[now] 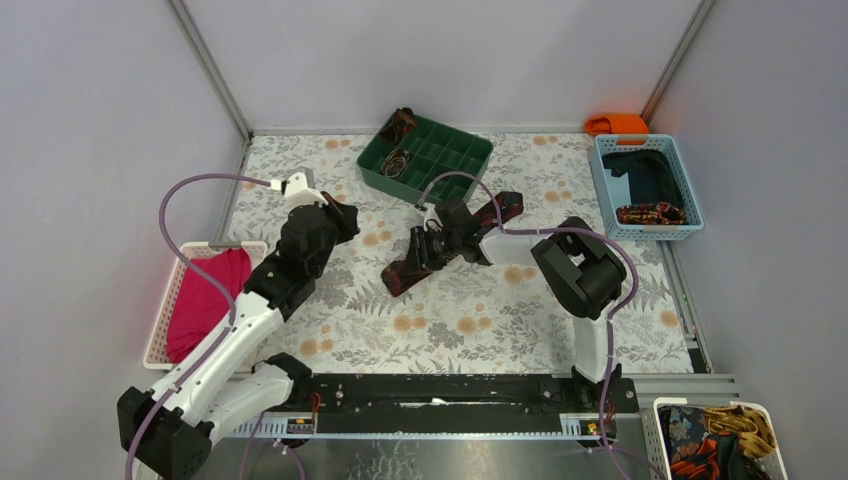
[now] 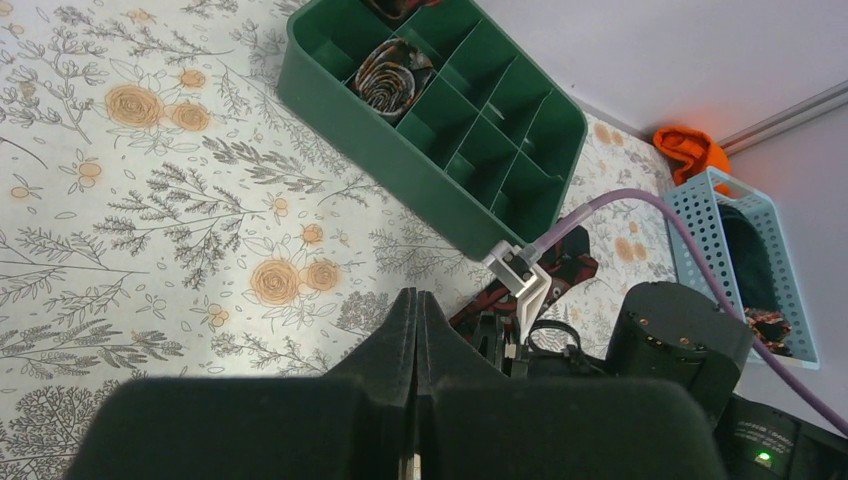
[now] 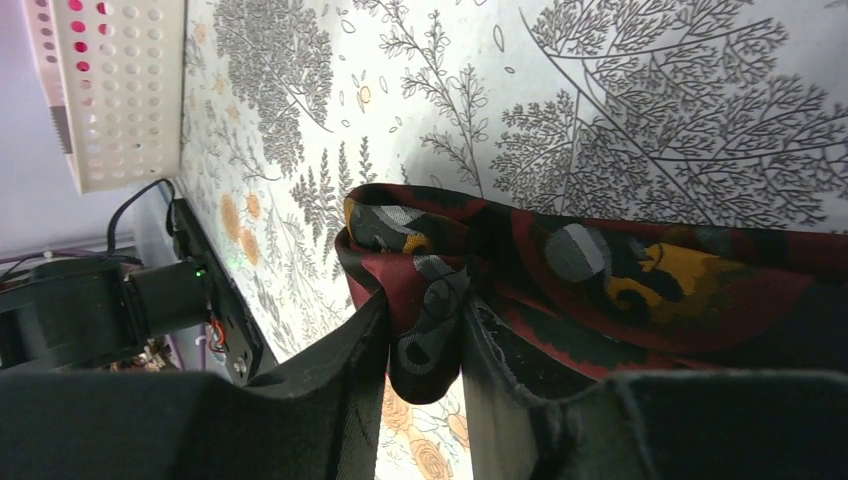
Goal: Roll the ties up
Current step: Roll the tie at the center of the board.
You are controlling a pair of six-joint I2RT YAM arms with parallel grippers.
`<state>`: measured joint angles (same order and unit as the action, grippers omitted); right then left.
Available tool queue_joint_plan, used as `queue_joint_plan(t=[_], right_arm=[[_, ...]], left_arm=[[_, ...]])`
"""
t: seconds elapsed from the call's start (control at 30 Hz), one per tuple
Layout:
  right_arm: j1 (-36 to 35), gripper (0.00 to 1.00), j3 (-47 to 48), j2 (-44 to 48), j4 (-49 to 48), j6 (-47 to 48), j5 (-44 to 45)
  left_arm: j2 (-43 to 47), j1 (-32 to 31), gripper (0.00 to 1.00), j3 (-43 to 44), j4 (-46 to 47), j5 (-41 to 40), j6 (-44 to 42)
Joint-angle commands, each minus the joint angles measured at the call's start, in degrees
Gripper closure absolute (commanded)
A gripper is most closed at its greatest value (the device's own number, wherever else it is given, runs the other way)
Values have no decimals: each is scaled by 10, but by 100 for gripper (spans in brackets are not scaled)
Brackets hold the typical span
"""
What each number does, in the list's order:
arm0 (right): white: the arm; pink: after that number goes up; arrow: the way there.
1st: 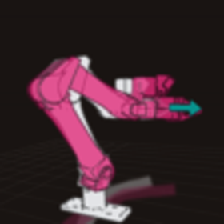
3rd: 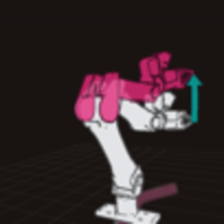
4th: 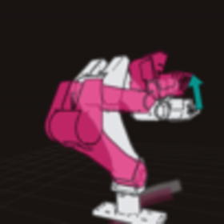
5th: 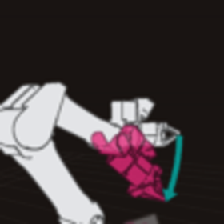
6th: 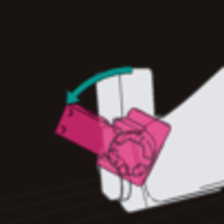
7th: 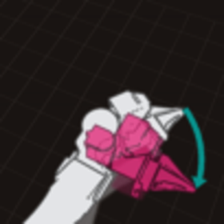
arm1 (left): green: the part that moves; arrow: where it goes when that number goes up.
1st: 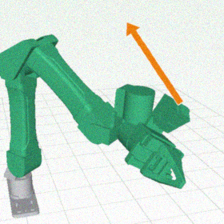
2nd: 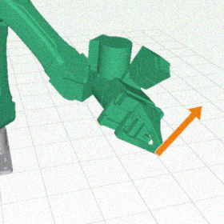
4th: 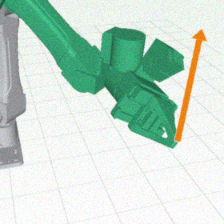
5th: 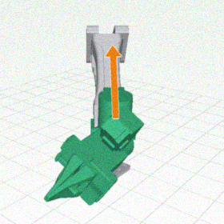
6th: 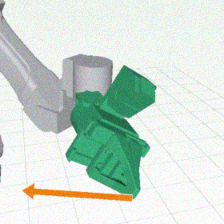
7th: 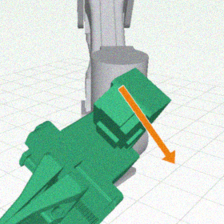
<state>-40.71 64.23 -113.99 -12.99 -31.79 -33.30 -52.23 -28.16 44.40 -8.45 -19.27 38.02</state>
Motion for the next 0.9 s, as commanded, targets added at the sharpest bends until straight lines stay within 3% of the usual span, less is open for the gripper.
queue_joint_plan(t=[0.0,0.1,0.6,0.77,0.83,0.87], right_arm=[[3,57,23,-6,68,39,47],[2,49,23,-1,76,45,62],[0,38,8,106,117,75,113],[-20,42,-13,178,176,98,197],[-40,50,-29,202,192,109,241],[-52,58,-37,210,199,112,270]], left_arm=[[-13,-3,100,-12,37,9,-8],[-25,-3,100,-15,45,8,-10],[-154,-3,100,-39,123,45,-1],[-228,-2,100,-33,142,48,-12],[-258,0,100,-25,149,58,-17],[-273,1,100,-23,155,62,-20]])
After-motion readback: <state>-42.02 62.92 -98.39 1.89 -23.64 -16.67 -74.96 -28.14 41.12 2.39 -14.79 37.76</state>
